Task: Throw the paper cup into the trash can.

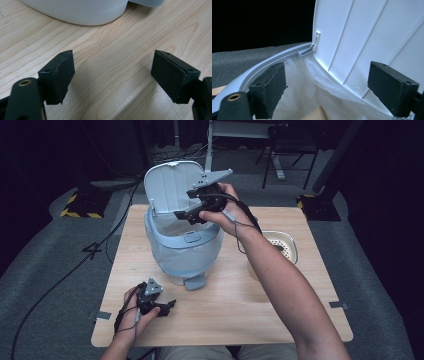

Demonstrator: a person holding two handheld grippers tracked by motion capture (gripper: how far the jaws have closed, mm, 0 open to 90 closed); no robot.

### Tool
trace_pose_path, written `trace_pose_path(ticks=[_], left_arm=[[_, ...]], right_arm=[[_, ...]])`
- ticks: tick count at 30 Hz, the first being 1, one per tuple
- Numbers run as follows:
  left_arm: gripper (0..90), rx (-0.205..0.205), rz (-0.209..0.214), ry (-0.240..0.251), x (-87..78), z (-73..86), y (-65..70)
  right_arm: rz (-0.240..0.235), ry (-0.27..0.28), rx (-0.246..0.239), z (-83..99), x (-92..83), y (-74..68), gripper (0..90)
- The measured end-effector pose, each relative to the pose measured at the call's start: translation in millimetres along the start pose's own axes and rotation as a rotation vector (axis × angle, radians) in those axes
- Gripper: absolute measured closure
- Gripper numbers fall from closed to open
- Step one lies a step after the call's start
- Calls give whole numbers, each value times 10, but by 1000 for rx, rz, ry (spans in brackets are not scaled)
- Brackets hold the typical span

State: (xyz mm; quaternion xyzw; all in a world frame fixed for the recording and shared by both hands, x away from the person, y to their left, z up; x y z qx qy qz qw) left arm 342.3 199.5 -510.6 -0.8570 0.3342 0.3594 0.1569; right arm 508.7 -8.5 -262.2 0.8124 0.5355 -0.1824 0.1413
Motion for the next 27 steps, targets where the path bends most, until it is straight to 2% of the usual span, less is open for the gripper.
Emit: trace_pose_path(ticks=[7,12,21,25,27], left_arm=[[196,0,0,0,0,0,0],[196,-1,-1,3,2,1,1],[196,-1,-1,2,2,1,0],[196,-1,-1,3,2,1,1],[196,0,-1,3,2,1,1]], right_arm=[[13,25,9,-3,-54,21,155],[20,54,29,-19,-157,12,165],[30,110,64,1,-580,69,217],[42,113,71,57,-813,78,243],[47,113,72,74,-868,79,256]])
Point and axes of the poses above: each handheld gripper's, and its own axes: x roughly forward along the jaws, z roughly out of its underside, y roughly to its right, the point moved 1 cm from there along x, roughly forward along the jaws, and after that the axes turned 4 degrees about x, right-handed, at the moved point
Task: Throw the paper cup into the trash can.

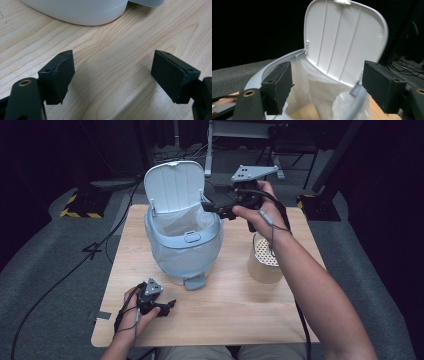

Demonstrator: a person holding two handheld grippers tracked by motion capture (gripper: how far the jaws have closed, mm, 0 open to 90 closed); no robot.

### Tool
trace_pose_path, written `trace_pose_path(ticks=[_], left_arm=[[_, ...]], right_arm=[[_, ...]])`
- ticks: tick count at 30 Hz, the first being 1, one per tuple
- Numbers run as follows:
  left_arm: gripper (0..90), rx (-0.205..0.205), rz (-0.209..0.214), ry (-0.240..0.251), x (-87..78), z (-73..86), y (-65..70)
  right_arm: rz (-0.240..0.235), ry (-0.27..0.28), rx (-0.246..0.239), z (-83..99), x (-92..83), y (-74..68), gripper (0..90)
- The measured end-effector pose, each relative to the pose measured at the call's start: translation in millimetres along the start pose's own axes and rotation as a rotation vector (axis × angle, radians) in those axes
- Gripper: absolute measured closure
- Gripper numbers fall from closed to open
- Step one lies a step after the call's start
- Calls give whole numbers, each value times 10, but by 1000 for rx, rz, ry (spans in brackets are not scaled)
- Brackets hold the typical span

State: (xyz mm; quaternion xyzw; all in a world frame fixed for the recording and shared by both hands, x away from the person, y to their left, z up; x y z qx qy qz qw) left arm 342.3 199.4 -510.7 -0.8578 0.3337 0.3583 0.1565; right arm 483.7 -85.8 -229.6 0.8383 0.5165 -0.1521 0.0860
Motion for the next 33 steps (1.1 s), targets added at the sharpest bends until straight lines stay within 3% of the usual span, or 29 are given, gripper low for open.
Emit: trace_pose_path(ticks=[8,12,18,22,23,25,33], left_arm=[[196,-3,1,0,0,0,2],[196,2,-1,-1,-3,0,-4],[231,-21,-14,9,-19,15,2],[239,-37,-7,16,-45,34,-20],[242,-46,-4,17,-47,40,-22],[243,-35,-13,14,-54,43,-30],[248,-53,-18,20,-98,54,-32]], right_arm=[[49,-6,-4,127,-456,39,300],[72,-12,17,258,-713,56,311],[134,-40,64,610,-1154,106,326],[192,-61,85,918,-1461,133,330],[214,-63,97,1085,-1589,145,335],[217,-62,103,1121,-1614,147,334],[283,-36,145,1621,-1960,116,387]])
Point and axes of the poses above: each handheld gripper's, and its own axes: x roughly forward along the jaws, z roughly out of its underside, y roughly to its right, the point moved 1 cm from there along x, roughly forward along the jaws, and after that the axes turned 4 degrees about x, right-handed, at the moved point
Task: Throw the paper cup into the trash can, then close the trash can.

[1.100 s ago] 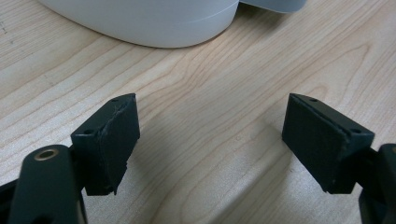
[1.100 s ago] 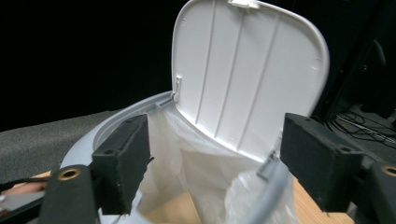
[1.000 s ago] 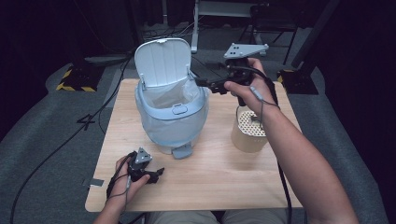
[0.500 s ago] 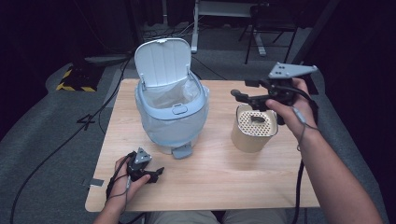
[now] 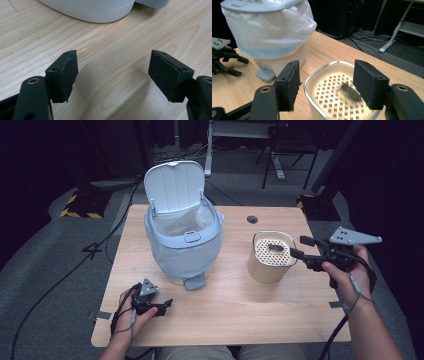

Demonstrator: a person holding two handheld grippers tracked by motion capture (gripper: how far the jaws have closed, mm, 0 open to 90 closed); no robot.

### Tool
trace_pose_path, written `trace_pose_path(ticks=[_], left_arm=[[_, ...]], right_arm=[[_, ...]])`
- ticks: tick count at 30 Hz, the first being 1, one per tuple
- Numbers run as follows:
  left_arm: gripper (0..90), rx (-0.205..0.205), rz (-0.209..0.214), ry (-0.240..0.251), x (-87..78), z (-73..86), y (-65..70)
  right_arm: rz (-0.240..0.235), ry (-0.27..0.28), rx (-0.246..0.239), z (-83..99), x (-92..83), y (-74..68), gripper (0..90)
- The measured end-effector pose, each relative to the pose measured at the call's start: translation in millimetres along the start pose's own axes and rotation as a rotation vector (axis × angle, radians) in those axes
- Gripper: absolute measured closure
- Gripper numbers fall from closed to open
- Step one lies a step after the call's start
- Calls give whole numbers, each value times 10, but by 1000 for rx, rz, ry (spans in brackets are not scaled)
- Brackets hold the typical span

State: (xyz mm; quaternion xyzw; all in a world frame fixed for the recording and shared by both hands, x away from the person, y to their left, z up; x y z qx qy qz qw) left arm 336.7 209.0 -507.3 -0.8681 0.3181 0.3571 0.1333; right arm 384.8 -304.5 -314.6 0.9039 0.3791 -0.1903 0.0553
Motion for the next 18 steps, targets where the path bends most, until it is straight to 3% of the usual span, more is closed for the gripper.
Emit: trace_pose_path(ticks=[2,3,8,12,15,18], left_arm=[[249,-5,-1,9,-8,-1,0],[249,-10,3,10,-12,-2,2],[250,-14,1,21,-65,-25,-6],[248,-18,4,56,-154,-85,-6],[245,-24,5,72,-233,-128,-9],[232,-59,20,109,-354,-195,-34]], right_arm=[[31,-19,9,261,-49,-25,387],[31,-19,9,261,-49,-25,387],[38,-58,55,654,-46,9,379],[58,-95,93,958,-5,80,358],[66,-115,109,1053,11,119,356],[84,-140,134,1190,26,191,356]])
Point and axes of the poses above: each handheld gripper's, and its own axes: x roughly forward along the jaws, z roughly out of its underside, y roughly to its right, the point moved 1 cm from there along x, roughly forward along the jaws, and after that the axes turned 4 degrees about x, right-handed, at the moved point
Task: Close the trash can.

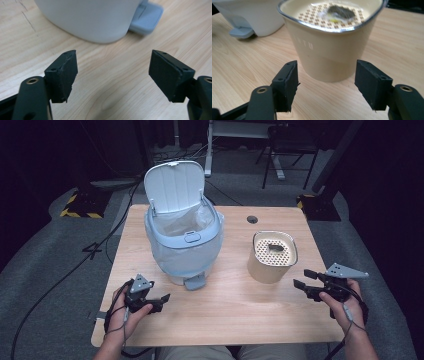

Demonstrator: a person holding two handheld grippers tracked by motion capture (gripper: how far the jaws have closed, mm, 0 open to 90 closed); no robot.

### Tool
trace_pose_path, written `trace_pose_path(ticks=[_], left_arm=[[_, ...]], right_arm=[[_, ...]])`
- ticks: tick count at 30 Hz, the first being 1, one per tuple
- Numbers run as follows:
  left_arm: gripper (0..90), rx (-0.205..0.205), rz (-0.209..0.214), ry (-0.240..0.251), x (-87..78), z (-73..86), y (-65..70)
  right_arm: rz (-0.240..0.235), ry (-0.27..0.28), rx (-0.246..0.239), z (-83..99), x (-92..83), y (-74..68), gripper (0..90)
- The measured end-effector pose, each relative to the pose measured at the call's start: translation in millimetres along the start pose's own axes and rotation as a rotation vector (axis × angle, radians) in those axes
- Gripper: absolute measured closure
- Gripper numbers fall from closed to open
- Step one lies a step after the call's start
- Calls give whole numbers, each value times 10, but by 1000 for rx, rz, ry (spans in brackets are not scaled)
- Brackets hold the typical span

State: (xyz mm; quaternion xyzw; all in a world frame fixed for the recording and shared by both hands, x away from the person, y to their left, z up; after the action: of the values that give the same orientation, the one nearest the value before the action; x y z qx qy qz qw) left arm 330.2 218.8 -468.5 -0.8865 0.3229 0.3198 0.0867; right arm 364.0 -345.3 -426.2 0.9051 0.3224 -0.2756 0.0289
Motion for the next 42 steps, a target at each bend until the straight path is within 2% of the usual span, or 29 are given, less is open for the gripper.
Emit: trace_pose_path(ticks=[3,7,14,16,18,21,22,24,26,29,33,34,37,41,42], left_arm=[[231,-9,1,30,-131,-96,-33],[238,24,-18,30,-253,-198,-99],[258,39,13,64,-385,-347,-158],[259,42,7,73,-417,-400,-169],[263,45,25,85,-459,-462,-190],[282,72,40,93,-519,-546,-227],[289,95,30,89,-553,-596,-250],[288,112,20,95,-616,-678,-288],[288,108,20,121,-682,-760,-327],[289,81,46,172,-785,-875,-393],[308,92,80,216,-903,-1045,-494],[309,92,81,222,-928,-1086,-516],[309,80,76,246,-998,-1201,-565],[311,59,86,302,-1092,-1342,-588],[335,63,85,311,-1112,-1377,-590]], right_arm=[[18,-15,19,104,57,64,349],[63,-56,8,258,158,131,347],[111,-97,18,502,294,194,329],[117,-99,21,525,306,198,328],[139,-94,18,565,326,212,325],[154,-90,16,614,346,226,316],[166,-98,10,634,353,225,312],[195,-123,-9,679,373,221,309],[216,-146,-16,712,381,216,301],[220,-147,-10,719,371,219,285],[201,-158,34,718,371,254,280],[194,-160,49,717,372,269,280],[195,-160,47,718,373,267,279],[195,-160,47,718,373,267,280],[195,-160,47,718,373,267,279]])
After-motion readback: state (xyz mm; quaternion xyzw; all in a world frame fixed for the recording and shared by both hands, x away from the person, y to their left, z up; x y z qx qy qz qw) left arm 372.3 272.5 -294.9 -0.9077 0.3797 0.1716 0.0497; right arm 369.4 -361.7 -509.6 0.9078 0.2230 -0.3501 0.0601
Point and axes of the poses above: each handheld gripper's, and its own axes: x roughly forward along the jaws, z roughly out of its underside, y roughly to its right, the point moved 1 cm from there along x, roughly forward along the jaws, and after that the axes turned 4 degrees about x, right-handed, at the moved point
